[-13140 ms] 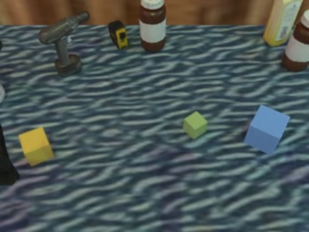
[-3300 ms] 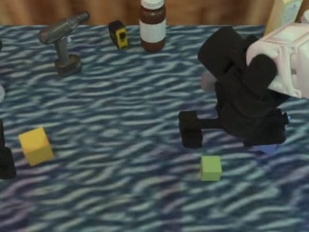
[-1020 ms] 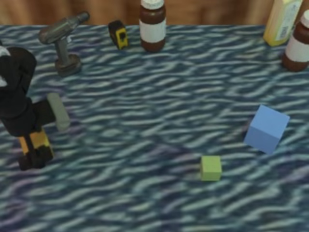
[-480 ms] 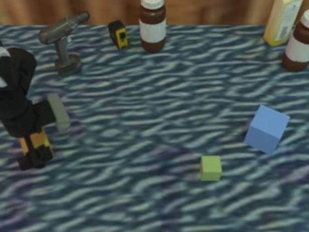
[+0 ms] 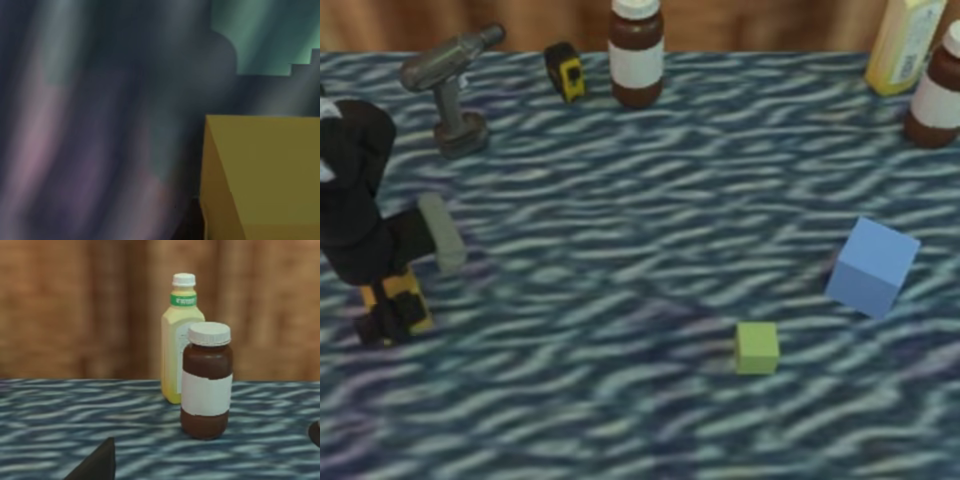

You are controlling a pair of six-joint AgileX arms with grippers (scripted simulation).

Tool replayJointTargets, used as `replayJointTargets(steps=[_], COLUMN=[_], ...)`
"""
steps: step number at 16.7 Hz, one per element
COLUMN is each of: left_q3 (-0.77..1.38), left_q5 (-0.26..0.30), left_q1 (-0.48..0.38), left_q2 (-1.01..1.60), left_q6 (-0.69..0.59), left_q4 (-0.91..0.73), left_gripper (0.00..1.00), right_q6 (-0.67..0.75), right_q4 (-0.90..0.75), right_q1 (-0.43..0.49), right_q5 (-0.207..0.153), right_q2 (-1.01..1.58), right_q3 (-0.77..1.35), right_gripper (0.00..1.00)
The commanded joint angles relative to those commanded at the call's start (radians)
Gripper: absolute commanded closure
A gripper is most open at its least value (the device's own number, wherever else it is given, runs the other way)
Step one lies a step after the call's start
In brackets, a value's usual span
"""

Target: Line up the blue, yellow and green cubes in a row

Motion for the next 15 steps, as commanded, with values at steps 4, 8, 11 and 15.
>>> replayJointTargets(steps=[4,8,11,15], left_q3=[0.0,0.0,0.007,0.067], left_q5=[0.0,0.0,0.009,0.01], left_q1=[0.0,0.0,0.0,0.008], left_q2=[0.0,0.0,-0.032,-0.085], left_q6=[0.0,0.0,-0.011,-0.011], left_q4=[0.0,0.0,-0.034,-0.15], left_gripper=[1.0,1.0,1.0,1.0], right_q6=[0.0,0.0,0.0,0.0], right_q4=[0.0,0.0,0.0,0.0], right_q1=[0.0,0.0,0.0,0.0], right_q5=[0.0,0.0,0.0,0.0], right_q2=[0.0,0.0,0.0,0.0], right_q3=[0.0,0.0,0.0,0.0], right_gripper=[0.0,0.0,0.0,0.0])
